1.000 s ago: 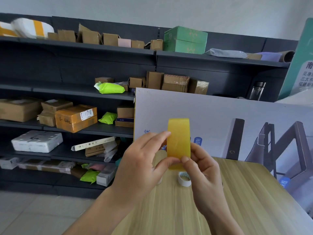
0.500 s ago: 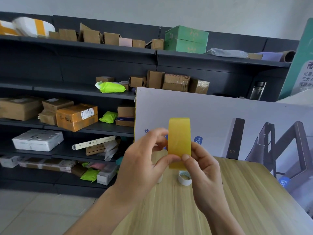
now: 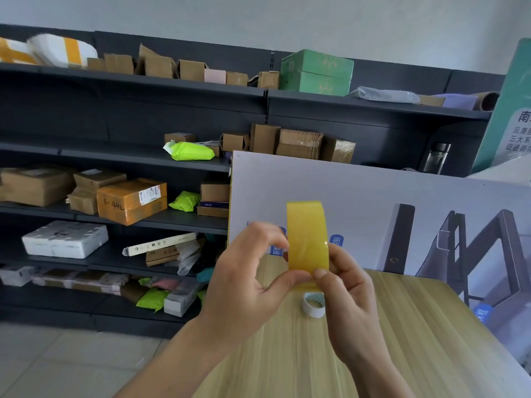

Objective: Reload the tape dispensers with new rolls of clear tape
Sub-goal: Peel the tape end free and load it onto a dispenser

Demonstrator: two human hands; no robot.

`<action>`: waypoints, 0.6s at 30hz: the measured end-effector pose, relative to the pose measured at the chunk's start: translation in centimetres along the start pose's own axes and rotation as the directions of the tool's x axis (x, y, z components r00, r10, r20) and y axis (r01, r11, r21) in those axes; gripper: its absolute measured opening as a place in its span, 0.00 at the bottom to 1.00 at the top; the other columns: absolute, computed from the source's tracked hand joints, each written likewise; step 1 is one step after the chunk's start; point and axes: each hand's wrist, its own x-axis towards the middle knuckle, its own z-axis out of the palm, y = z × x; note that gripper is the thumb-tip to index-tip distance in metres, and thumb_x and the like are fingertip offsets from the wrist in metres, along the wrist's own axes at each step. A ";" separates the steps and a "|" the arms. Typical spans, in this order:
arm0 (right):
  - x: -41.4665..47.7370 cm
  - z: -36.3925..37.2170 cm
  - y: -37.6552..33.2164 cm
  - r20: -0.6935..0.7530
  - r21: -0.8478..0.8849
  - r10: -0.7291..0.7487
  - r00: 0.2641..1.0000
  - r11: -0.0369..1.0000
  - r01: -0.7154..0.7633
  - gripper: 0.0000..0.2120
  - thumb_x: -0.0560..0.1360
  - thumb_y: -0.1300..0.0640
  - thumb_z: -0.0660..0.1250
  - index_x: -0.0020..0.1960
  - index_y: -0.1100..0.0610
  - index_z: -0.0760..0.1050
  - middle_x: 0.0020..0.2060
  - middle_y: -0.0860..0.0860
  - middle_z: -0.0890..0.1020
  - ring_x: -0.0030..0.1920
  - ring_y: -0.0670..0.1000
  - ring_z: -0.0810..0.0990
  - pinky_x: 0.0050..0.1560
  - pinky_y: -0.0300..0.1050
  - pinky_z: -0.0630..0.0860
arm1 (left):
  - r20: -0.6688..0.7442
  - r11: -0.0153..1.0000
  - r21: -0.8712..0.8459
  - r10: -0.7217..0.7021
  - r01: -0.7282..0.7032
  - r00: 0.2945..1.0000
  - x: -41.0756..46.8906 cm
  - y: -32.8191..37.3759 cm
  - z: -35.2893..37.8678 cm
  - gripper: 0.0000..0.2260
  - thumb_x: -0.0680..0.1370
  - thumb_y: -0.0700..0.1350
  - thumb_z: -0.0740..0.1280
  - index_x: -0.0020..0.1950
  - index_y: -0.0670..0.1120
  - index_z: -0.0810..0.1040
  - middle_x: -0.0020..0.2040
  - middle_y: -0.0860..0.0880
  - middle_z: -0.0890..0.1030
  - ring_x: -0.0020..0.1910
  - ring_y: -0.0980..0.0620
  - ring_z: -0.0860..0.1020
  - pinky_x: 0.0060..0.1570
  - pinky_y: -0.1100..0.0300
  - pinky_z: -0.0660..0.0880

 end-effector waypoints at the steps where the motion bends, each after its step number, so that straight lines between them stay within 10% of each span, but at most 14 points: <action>1: -0.1 0.0 0.0 0.011 0.000 0.007 1.000 1.000 -0.007 0.15 0.66 0.52 0.64 0.50 0.51 0.83 0.44 0.53 0.86 0.45 0.50 0.84 0.42 0.35 0.78 | 0.046 0.990 -0.102 -0.093 0.097 0.995 0.2 0.0 0.0 0.24 0.70 0.57 0.72 0.57 0.43 0.73 0.57 0.50 0.76 0.59 0.53 0.75 0.57 0.53 0.74; 4: -0.4 0.3 0.6 0.036 0.031 0.038 0.999 0.999 -0.039 0.16 0.64 0.52 0.65 0.50 0.50 0.83 0.41 0.51 0.85 0.43 0.49 0.83 0.42 0.39 0.78 | 0.317 0.791 -0.370 -0.385 0.487 0.867 1.2 -0.4 -0.5 0.43 0.66 0.68 0.69 0.75 0.55 0.56 0.72 0.56 0.66 0.72 0.53 0.65 0.68 0.47 0.67; 7: -0.7 0.5 1.1 0.043 0.060 0.074 0.996 0.995 -0.077 0.17 0.63 0.52 0.66 0.50 0.54 0.82 0.39 0.51 0.83 0.42 0.49 0.80 0.42 0.42 0.77 | 0.495 0.585 -0.455 -0.461 0.672 0.737 1.8 -0.8 -1.0 0.39 0.62 0.63 0.72 0.71 0.61 0.61 0.65 0.55 0.74 0.64 0.58 0.74 0.57 0.57 0.75; 12: -0.3 0.4 0.6 0.050 0.027 0.099 0.994 0.995 -0.100 0.16 0.67 0.49 0.65 0.48 0.57 0.82 0.42 0.61 0.83 0.47 0.64 0.80 0.52 0.62 0.75 | 0.340 0.782 -0.433 -0.319 0.449 0.884 0.8 -0.6 -0.7 0.36 0.63 0.50 0.77 0.67 0.54 0.65 0.66 0.48 0.69 0.64 0.46 0.73 0.59 0.48 0.76; 18: 0.1 0.7 -0.5 0.063 0.072 0.093 0.994 0.993 -0.098 0.14 0.67 0.48 0.65 0.46 0.53 0.84 0.40 0.59 0.85 0.43 0.57 0.85 0.46 0.49 0.80 | 0.209 0.963 -0.221 -0.110 0.157 0.972 0.2 -0.1 -0.5 0.42 0.63 0.45 0.80 0.70 0.47 0.60 0.71 0.49 0.63 0.73 0.44 0.63 0.69 0.46 0.66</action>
